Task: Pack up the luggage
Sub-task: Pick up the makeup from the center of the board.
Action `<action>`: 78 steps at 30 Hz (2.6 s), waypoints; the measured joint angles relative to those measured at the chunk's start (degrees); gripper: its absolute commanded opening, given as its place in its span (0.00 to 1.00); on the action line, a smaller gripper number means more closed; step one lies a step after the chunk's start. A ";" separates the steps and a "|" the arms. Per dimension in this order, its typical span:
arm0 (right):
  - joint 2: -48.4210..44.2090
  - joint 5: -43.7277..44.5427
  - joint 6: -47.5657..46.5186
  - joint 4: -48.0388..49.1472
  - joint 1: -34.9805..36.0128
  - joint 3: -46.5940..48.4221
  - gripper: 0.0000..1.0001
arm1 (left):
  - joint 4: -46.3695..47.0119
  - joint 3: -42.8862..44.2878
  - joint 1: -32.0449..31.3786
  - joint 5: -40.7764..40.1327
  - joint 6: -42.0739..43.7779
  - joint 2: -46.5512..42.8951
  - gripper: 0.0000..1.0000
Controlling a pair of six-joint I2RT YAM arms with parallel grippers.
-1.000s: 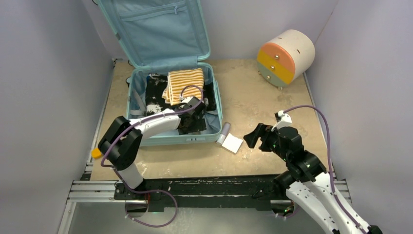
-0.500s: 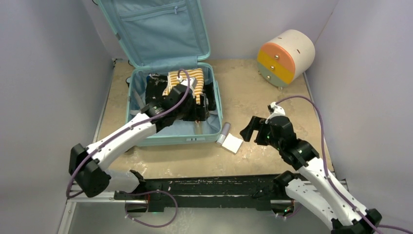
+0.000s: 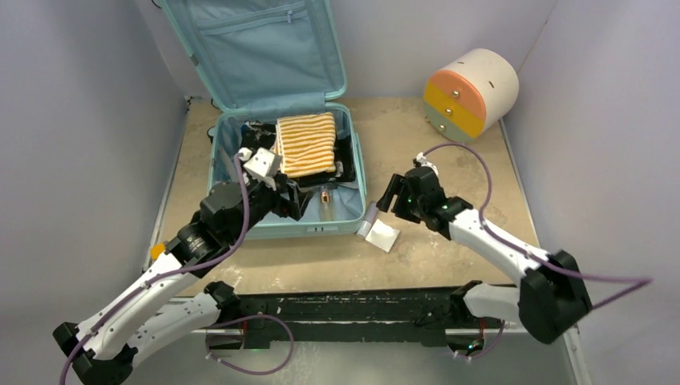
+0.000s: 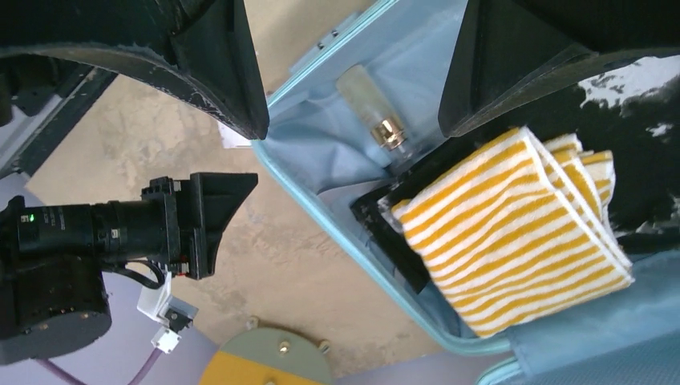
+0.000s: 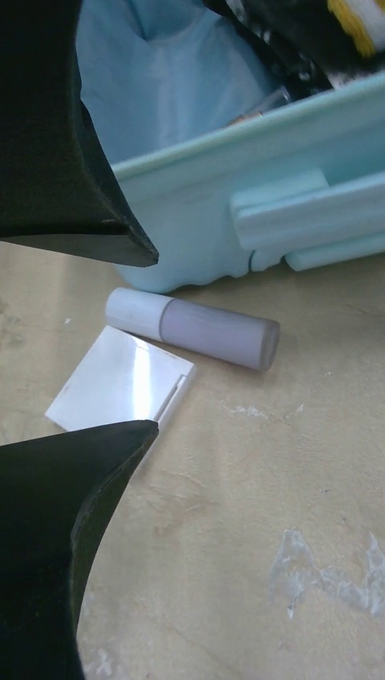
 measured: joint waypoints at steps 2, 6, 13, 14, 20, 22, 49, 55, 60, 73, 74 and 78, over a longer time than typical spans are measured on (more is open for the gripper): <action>4.76 0.04 1.18 1.16 0.00 1.31 0.70 | 0.33 -2.05 0.00 -1.16 0.68 -0.57 0.81; 12.46 0.39 3.28 4.28 0.00 3.54 0.68 | 0.04 -2.10 0.00 -5.14 1.11 1.75 0.81; 20.57 0.39 4.52 7.06 -0.07 6.32 0.64 | -1.36 -1.84 0.02 -7.30 0.74 3.32 0.81; 21.46 0.31 4.59 7.41 -0.11 6.64 0.63 | -1.51 -1.77 0.02 -7.37 0.48 3.32 0.81; 25.59 -0.13 4.26 8.72 -0.17 7.80 0.57 | -1.57 -1.70 0.02 -8.76 0.17 3.04 0.82; 27.32 -0.31 3.89 8.74 -0.17 8.92 0.55 | -1.57 -1.70 0.02 -9.27 0.13 2.93 0.82; 18.69 1.22 1.36 5.09 -1.14 9.16 0.16 | -1.62 -1.70 0.02 -10.40 -0.04 3.93 0.82; 12.20 3.67 -0.31 2.08 -1.46 9.16 0.06 | -1.62 -1.70 0.02 -10.40 -0.07 3.93 0.82; 5.86 6.12 -2.16 -2.54 -1.46 9.11 0.00 | -1.60 -1.68 0.02 -10.40 -0.07 3.98 0.82; -14.05 10.23 -9.68 -12.83 -1.46 11.82 0.00 | 0.44 -2.05 0.00 -9.55 -1.01 3.15 0.82; -14.75 9.77 -10.19 -13.25 -1.46 12.50 0.00 | 0.79 -2.25 0.00 -9.35 -1.09 2.62 0.82; -15.76 5.73 -11.82 -12.66 -1.51 14.71 0.00 | 3.78 -3.89 0.00 -7.93 -1.14 0.00 0.82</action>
